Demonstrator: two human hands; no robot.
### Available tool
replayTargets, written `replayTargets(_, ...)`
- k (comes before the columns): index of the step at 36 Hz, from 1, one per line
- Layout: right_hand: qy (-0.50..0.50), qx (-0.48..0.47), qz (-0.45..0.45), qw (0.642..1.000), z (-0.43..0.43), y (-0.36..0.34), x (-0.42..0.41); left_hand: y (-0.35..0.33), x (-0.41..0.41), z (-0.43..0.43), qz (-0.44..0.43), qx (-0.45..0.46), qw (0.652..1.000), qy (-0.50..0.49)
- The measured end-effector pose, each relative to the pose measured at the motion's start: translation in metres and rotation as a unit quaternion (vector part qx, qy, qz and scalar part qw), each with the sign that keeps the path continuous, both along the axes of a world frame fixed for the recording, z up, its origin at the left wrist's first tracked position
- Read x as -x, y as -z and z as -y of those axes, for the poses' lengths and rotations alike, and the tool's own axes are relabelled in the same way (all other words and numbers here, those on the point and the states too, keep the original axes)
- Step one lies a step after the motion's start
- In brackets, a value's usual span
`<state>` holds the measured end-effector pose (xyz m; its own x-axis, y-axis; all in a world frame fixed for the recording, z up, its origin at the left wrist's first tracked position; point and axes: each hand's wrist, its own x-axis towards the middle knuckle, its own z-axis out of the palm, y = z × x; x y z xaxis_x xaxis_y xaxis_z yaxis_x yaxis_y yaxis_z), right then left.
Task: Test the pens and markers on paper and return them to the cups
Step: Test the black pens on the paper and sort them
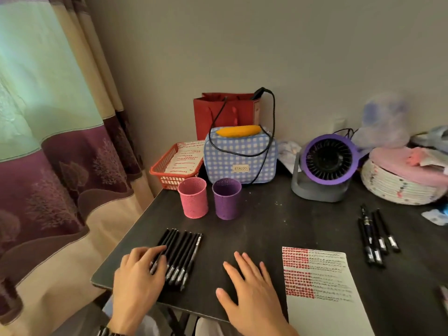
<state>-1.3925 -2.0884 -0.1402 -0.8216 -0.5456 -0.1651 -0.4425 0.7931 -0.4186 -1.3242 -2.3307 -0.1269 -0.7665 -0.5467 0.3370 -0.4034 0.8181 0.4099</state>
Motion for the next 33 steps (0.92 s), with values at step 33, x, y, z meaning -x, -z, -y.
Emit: replayTargets(33,0.412,-0.007,-0.212,0.886,-0.218,0.002,0.062,0.022,0.075,-0.187,0.12,-0.005,0.921,0.371)
